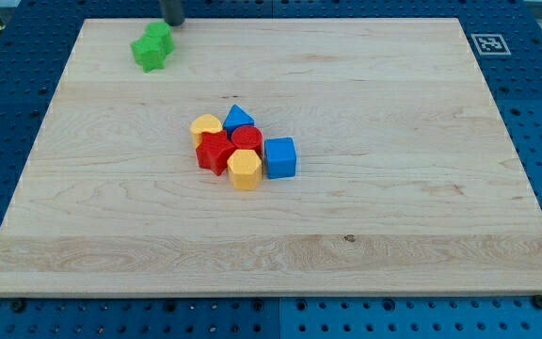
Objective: Nudge the green circle and green star left a bit
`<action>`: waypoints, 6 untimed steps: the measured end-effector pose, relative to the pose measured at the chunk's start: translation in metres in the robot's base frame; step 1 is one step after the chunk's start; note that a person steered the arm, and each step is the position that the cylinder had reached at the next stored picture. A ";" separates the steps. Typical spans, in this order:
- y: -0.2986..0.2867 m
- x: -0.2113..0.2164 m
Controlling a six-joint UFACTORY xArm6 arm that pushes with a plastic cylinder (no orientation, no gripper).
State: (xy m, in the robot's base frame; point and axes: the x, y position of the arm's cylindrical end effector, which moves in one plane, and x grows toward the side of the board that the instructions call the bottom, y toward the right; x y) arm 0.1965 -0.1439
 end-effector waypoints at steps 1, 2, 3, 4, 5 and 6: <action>0.016 0.012; 0.016 0.030; 0.014 0.040; 0.013 0.040; 0.011 0.040; 0.008 0.040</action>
